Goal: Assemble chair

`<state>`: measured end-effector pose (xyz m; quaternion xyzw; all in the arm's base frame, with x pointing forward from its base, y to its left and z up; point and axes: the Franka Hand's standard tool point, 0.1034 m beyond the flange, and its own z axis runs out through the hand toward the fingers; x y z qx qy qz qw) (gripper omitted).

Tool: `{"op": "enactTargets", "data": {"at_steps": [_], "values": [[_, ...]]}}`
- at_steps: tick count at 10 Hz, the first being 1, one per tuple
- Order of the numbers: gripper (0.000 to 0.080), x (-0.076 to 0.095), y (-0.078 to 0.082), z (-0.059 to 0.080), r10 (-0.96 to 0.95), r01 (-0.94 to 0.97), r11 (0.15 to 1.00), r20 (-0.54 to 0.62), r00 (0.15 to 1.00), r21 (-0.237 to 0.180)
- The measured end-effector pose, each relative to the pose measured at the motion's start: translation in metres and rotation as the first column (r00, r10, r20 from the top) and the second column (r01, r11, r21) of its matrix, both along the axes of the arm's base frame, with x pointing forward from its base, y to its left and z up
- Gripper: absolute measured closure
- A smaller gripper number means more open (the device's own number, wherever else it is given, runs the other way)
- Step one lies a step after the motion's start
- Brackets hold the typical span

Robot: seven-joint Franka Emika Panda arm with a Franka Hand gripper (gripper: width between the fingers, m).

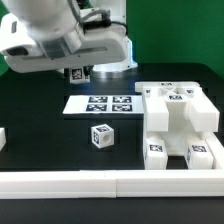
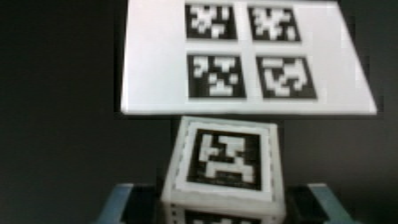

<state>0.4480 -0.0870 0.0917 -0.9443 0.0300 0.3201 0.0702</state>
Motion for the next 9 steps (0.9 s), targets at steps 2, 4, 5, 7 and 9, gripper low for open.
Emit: {"op": "enactTargets", "data": {"at_steps": [2,4,5,7,9], "values": [[0.0518,0.013,-0.003,-0.001,0.001,0.005,0.999,0.183,0.983,-0.032],[0.0518,0.024,0.015,0.024,0.033,-0.012,0.997,0.287,0.957,-0.073],[0.0518,0.044,0.037,0.045,0.063,-0.031,0.996,0.381,0.922,-0.089],[0.0518,0.058,0.085,0.075,0.087,-0.029,0.992,0.515,0.853,-0.119],[0.0518,0.063,0.097,0.074,0.132,-0.057,0.989,0.633,0.763,-0.137]]}}
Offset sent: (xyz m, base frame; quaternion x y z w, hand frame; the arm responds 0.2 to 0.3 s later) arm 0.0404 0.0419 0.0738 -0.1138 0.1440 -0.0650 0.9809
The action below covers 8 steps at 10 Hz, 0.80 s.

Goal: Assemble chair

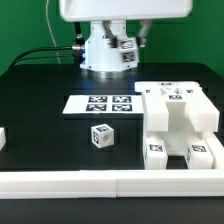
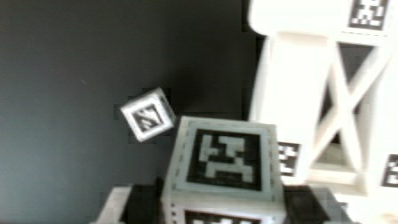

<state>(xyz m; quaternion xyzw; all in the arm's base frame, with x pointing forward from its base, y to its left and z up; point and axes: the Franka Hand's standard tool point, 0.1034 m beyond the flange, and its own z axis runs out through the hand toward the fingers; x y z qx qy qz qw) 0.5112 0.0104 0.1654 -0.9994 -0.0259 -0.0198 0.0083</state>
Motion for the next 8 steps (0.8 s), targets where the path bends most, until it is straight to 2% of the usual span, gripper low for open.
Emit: {"op": "enactTargets", "data": {"at_steps": [1,3,4,6,7,8], "values": [[0.0518,0.000,-0.002,-0.001,-0.004,0.004,1.000,0.060,0.998,-0.001],[0.0518,-0.001,0.000,-0.002,-0.002,0.002,1.000,0.071,0.997,-0.002],[0.0518,0.011,0.004,0.002,0.041,-0.036,0.998,0.098,0.994,-0.050],[0.0518,0.036,0.038,0.006,0.128,-0.111,0.987,0.158,0.979,-0.117],[0.0518,0.040,0.046,0.011,0.102,-0.088,0.992,0.163,0.981,-0.092],[0.0518,0.039,0.045,0.010,0.107,-0.093,0.991,0.161,0.981,-0.092]]}}
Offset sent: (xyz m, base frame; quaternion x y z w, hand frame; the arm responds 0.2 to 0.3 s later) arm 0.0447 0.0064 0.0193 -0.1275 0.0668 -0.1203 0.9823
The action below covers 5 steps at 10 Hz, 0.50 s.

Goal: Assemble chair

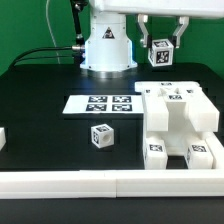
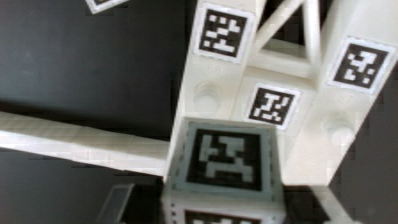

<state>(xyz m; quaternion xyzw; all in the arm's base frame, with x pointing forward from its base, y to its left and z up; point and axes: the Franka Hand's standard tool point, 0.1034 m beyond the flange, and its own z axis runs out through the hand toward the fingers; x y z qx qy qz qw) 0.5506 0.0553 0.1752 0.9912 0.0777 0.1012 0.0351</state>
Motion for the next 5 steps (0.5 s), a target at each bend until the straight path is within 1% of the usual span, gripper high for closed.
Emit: {"op": "enactTargets", "data": {"at_steps": [2,3,4,5], "values": [[0.0518,0.001,0.004,-0.001,-0.007,0.007,1.000,0.017,1.000,0.002],[0.0518,-0.001,0.020,-0.007,0.001,-0.002,1.000,0.083,0.997,0.011],[0.0518,-0.003,0.032,-0.012,0.014,-0.016,1.000,0.100,0.995,0.022],[0.0518,0.005,0.048,-0.011,-0.005,-0.007,0.998,0.170,0.985,0.067]]}}
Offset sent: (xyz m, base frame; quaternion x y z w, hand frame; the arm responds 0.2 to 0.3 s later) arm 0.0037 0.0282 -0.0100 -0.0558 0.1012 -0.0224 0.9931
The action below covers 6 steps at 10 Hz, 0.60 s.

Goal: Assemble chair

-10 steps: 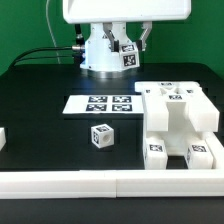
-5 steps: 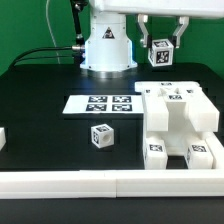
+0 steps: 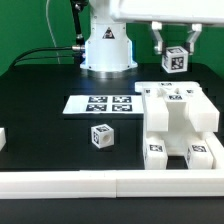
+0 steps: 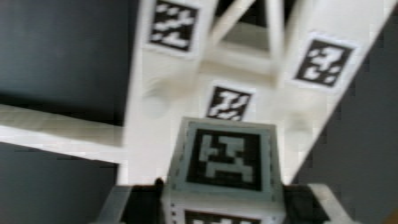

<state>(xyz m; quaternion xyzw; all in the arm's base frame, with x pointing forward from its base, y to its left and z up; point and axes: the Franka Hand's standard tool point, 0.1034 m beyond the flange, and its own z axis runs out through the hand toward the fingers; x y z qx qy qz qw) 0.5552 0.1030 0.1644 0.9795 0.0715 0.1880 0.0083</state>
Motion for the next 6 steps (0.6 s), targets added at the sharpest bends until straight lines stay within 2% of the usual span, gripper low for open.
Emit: {"op": "enactTargets", "data": {"at_steps": [1,4,6], "values": [[0.0518,-0.0006,0.0117,-0.0043,0.007,-0.007,1.000,0.030,1.000,0.024],[0.0518,-0.0010,0.0101,-0.0052,0.005,-0.005,1.000,0.016,1.000,0.029],[0.0518,-0.0027,0.0122,-0.0117,0.040,-0.041,0.999,0.015,0.999,0.007]]}}
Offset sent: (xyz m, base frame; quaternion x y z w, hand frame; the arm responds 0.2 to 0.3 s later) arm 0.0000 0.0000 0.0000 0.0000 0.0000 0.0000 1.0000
